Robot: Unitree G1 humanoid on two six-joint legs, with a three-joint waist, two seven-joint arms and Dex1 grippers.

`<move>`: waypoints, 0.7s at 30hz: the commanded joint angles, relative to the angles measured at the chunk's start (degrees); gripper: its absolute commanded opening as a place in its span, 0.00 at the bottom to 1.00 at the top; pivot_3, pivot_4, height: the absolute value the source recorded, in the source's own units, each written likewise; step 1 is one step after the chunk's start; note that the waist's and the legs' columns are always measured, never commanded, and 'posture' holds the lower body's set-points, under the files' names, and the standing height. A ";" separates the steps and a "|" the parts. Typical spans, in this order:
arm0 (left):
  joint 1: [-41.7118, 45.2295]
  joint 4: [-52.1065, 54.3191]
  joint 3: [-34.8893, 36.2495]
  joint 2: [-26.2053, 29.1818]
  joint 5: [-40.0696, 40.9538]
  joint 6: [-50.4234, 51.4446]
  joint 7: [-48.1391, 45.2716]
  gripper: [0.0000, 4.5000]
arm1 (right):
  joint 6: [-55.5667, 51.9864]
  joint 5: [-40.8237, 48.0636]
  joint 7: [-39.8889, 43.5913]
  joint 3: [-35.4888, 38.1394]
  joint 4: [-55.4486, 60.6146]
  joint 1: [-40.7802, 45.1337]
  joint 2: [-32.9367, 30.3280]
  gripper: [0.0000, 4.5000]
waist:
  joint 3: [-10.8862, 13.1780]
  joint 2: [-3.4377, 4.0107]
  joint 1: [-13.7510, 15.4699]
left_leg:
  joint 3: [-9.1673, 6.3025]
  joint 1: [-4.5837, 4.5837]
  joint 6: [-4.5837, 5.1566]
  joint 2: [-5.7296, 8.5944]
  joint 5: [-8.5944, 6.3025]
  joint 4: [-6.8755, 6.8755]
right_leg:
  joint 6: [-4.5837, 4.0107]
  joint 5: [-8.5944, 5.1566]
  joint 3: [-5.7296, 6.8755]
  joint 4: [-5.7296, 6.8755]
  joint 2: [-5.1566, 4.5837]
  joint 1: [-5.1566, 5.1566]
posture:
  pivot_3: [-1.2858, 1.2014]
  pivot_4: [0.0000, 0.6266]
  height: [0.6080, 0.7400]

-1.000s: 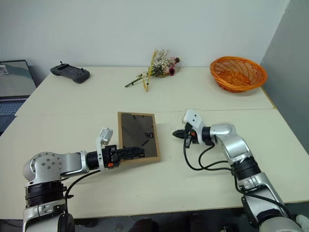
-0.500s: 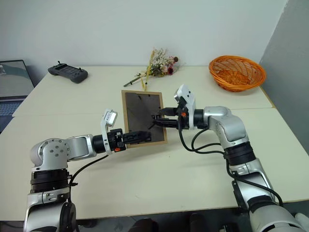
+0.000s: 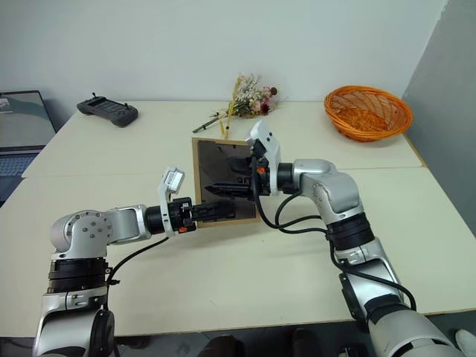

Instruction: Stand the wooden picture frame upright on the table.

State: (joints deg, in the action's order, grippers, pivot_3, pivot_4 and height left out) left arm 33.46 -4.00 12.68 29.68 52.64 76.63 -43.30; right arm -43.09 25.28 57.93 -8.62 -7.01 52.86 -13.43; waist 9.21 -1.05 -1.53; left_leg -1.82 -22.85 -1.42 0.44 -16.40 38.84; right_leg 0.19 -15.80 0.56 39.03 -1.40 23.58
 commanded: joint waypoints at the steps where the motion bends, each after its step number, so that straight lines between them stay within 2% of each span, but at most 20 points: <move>1: 1.53 1.50 -0.13 0.47 0.79 -1.58 -1.62 0.19 | -2.76 3.79 2.85 0.52 5.33 -1.16 -2.34 0.99 | 0.00 0.00 -0.01 | 0.00 0.00 0.00 0.00 0.00 0.00 | 0.00 0.00 0.00 0.01 0.00 0.00 | 0.52 0.24 1.00; 7: 0.26 2.44 -0.11 1.12 1.56 -0.82 -1.76 0.19 | -6.84 6.62 2.70 3.14 9.34 -4.43 -8.38 0.99 | 0.00 0.00 -0.03 | 0.00 0.00 0.08 0.00 -0.04 0.00 | 0.00 0.00 0.00 0.00 0.00 0.00 | 0.52 0.24 1.00; 12: 0.53 1.14 0.68 0.73 2.45 1.18 -0.86 0.19 | -0.02 1.85 1.02 3.16 7.36 -7.71 -12.98 0.99 | 0.00 0.00 0.00 | 0.00 0.00 0.21 0.00 -0.12 0.00 | 0.00 0.00 0.01 0.00 0.01 -0.01 | 0.52 0.24 1.00; 14: 1.02 0.02 2.30 0.17 4.07 4.25 0.25 0.19 | 8.02 -1.41 1.53 3.42 5.94 -9.17 -14.73 0.99 | 0.01 0.00 -0.02 | 0.02 0.00 0.22 0.00 -0.12 0.00 | 0.00 0.00 0.00 0.00 0.00 -0.01 | 0.52 0.24 1.00; 17: 0.69 0.44 2.94 0.22 6.53 10.94 1.09 0.19 | 33.25 -11.46 4.85 0.30 1.33 -12.88 -18.51 0.99 | 0.02 -0.02 -0.02 | 0.04 0.00 0.23 0.01 -0.13 0.01 | 0.01 -0.01 0.01 0.00 0.01 -0.01 | 0.52 0.24 1.00; 20: 0.62 -0.98 4.55 -0.70 9.73 15.38 3.22 0.19 | 58.97 -21.48 -0.47 -1.76 -7.58 -13.53 -18.49 0.99 | 0.02 -0.04 -0.14 | 0.13 0.02 0.22 -0.01 -0.12 0.01 | 0.02 -0.01 -0.01 -0.01 0.01 -0.04 | 0.52 0.24 1.00; 21: 0.74 -2.34 5.04 -0.87 11.73 15.79 4.44 0.19 | 70.64 -27.92 -6.13 -2.99 -11.47 -13.03 -18.90 0.99 | 0.02 -0.04 -0.17 | 0.15 0.03 0.20 -0.03 -0.11 0.03 | 0.02 -0.01 -0.02 0.00 0.02 -0.05 | 0.52 0.24 1.00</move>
State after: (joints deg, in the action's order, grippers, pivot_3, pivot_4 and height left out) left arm 33.37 -5.45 15.33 29.22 58.91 90.61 -40.37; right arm 3.99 7.88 59.42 -9.86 -12.90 38.91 -32.03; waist 9.22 -1.09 -1.69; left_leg -1.65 -22.81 -1.25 0.41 -16.49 38.86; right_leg 0.21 -15.81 0.52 39.05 -1.39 23.54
